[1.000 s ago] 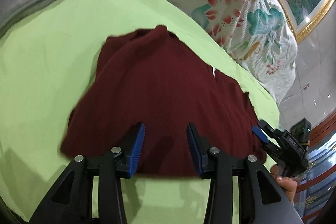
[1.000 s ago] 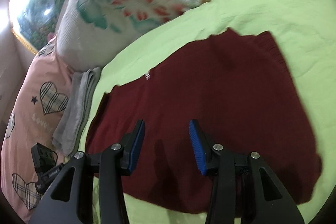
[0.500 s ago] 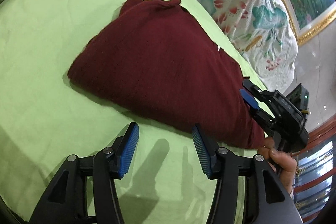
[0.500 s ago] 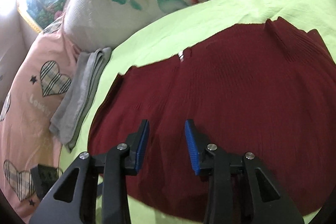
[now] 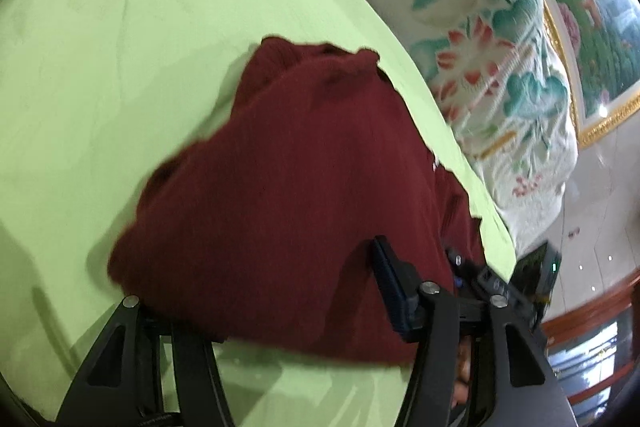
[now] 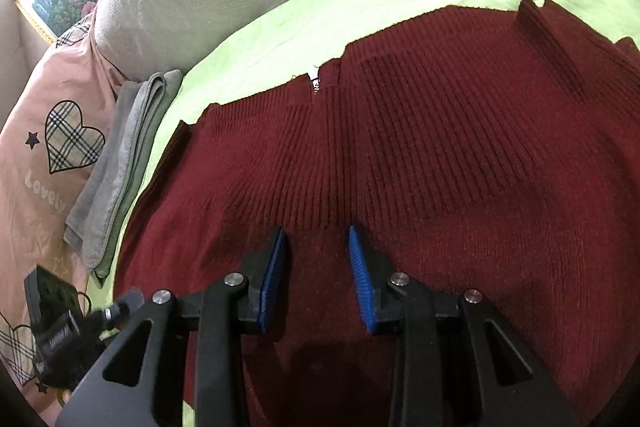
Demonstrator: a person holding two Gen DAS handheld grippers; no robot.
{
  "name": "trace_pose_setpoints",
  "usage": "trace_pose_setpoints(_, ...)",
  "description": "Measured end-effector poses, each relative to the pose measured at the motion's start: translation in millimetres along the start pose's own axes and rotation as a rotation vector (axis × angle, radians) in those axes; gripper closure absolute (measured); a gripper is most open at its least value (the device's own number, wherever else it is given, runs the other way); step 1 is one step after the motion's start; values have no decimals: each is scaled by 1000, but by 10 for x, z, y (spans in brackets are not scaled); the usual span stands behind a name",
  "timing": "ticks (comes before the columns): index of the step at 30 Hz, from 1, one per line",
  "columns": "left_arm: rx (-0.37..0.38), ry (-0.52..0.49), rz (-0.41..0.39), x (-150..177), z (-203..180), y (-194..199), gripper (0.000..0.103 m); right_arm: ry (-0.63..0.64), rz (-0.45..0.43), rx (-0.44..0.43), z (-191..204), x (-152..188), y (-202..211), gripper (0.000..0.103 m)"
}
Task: Fold large clothes
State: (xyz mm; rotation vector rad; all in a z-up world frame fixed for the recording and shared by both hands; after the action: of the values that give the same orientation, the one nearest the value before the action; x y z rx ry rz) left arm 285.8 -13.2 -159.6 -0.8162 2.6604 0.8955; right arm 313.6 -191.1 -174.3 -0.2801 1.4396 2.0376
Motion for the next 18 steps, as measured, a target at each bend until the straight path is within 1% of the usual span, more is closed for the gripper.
trace_pose_setpoints(1,-8,-3,-7,-33,-10,-16,56,3,-6,2,3,8,4,70)
trace_pose_setpoints(2,-11,-6,-10,-48,-32,-28,71,0,-12,1,-4,12,8,70)
trace_pose_setpoints(3,-8,-11,-13,-74,-57,-39,80,-3,-18,-1,-11,22,17,70)
trace_pose_setpoints(4,-2,-25,-17,-110,-122,-42,85,-6,-21,-3,-6,28,20,70)
trace_pose_setpoints(6,2,-69,-31,-147,-280,-5,87,-17,-21,-7,-8,30,24,70)
trace_pose_setpoints(8,23,-160,-42,-188,-614,24,89,-34,-11,-17,-9,22,24,70)
trace_pose_setpoints(9,34,-187,-42,-194,-727,32,89,-44,-3,-27,-16,17,29,70)
trace_pose_setpoints(12,112,-294,-20,-158,-1275,-43,89,-80,46,-79,-57,1,45,70)
trace_pose_setpoints(13,138,-339,0,-102,-1498,-124,89,-103,70,-105,-82,-5,63,70)
trace_pose_setpoints(15,160,-404,37,22,-1749,-249,89,-185,129,-195,-170,-26,132,68)
trace_pose_setpoints(16,155,-466,73,158,-1908,-391,89,-230,144,-242,-233,-46,181,67)
trace_pose_setpoints(18,134,-564,140,422,-2068,-636,89,-353,147,-333,-464,-100,312,67)
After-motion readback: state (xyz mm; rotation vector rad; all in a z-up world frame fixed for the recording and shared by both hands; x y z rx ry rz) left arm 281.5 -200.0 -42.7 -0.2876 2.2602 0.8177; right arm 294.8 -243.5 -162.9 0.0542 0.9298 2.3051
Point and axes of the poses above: each gripper's, at about its wrist camera, not at the fingertips, and y roughly against the way its jaws point, z to its left, x to its underside, the point moved 10 cm from there along -y, roughly the way its jaws point, and after that the axes turned 13 degrees about x, right-handed, at the moved point
